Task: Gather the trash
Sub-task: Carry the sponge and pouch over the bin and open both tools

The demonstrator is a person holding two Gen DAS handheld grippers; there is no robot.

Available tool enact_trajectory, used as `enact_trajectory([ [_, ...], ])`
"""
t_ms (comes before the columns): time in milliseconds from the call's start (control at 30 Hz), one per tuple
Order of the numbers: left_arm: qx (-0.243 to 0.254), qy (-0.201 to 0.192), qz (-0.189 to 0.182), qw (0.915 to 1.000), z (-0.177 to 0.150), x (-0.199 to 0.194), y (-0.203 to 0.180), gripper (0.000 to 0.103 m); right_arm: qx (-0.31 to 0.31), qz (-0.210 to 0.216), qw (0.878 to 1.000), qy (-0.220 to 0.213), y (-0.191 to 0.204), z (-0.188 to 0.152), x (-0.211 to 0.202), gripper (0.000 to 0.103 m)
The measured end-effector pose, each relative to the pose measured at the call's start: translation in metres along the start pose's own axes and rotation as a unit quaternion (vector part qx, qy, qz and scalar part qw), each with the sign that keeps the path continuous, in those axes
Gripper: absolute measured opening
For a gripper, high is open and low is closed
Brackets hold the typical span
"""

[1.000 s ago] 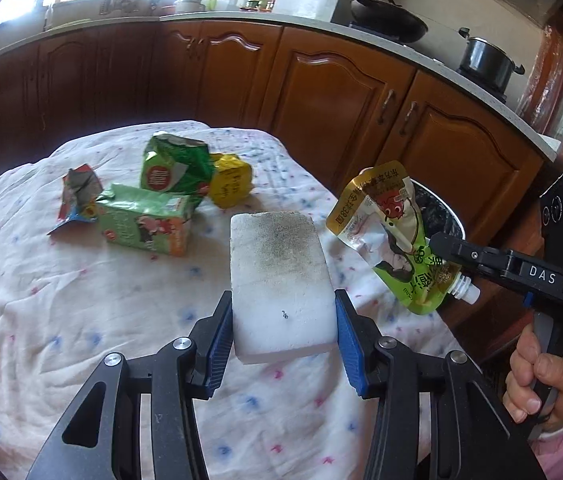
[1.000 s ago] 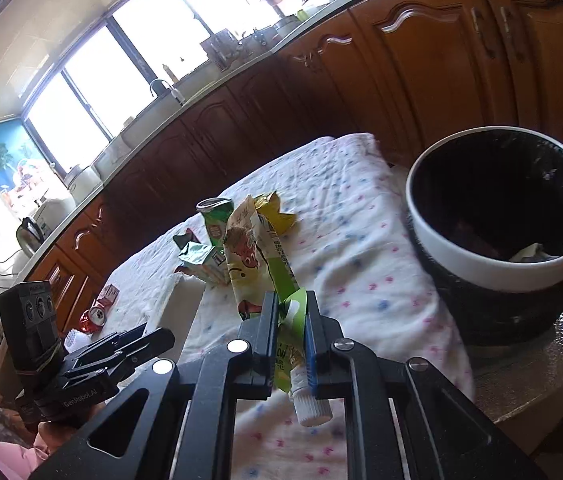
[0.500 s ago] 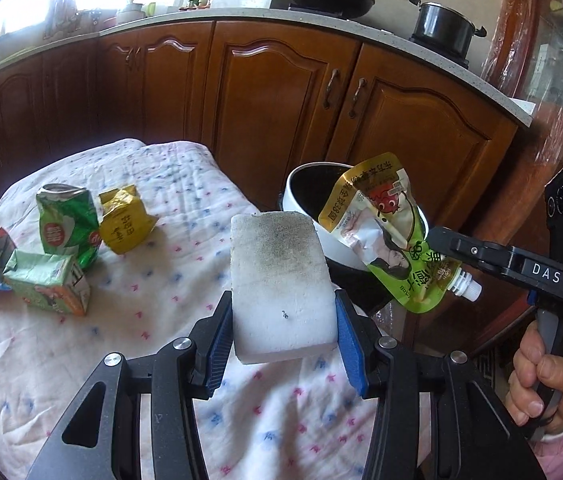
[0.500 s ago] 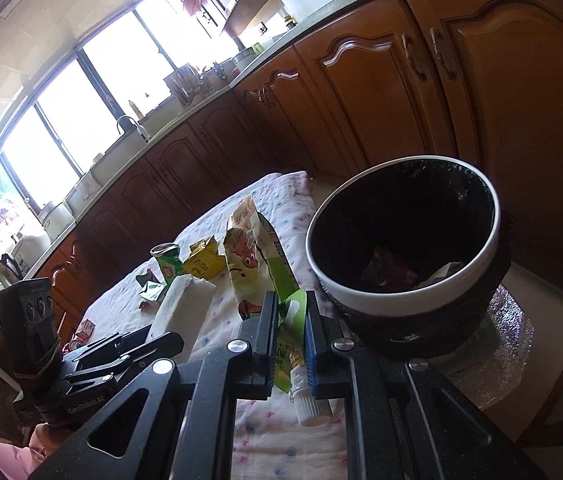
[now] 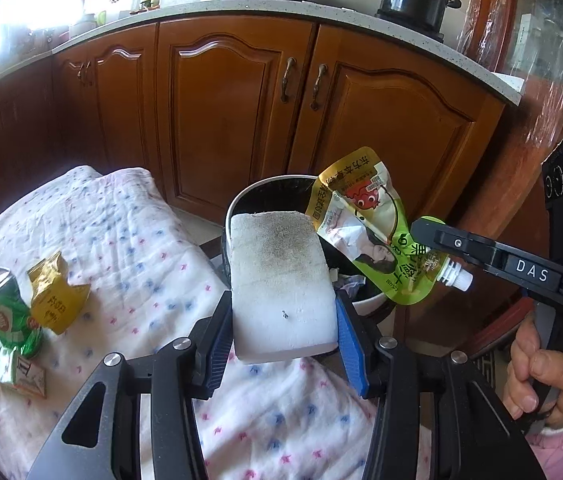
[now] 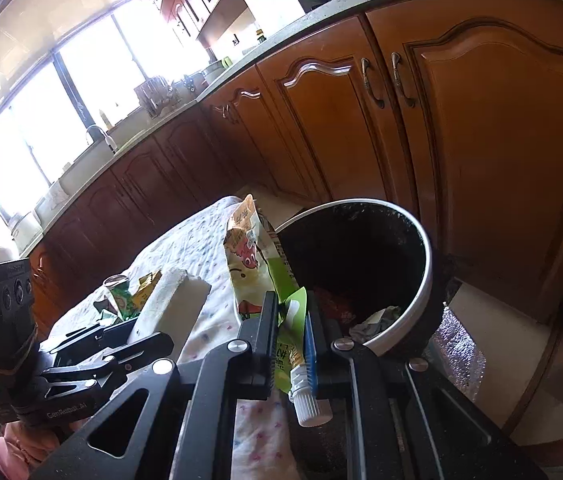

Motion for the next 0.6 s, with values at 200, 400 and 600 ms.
enact_trajectory([
  [200,0.012,0.021,0.01,0.9996,0.03,0.028,-0.003,0.046,0.004,-0.02,1.0,0.014,-0.014,0.017,0.011,0.012],
  [400,0.025,0.055,0.013,0.9981,0.057,0.057,-0.01,0.047,-0.003,-0.044,0.999,0.031,-0.025,0.036,0.025,0.012],
  [600,0.034,0.088,0.023,0.9953,0.075,0.084,-0.019,0.047,0.004,-0.051,0.997,0.058,-0.038,0.043,0.04,0.012],
])
Point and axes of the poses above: each gripper's, at about its wrist camera, not at the fingertips, and x roughly the way its jaws point, y to its left, z to its top, the point moved 4 cm from there along x, roughly the way its jaws point, and after that the axes turned 10 degrees about y, right-handed, at the moved point
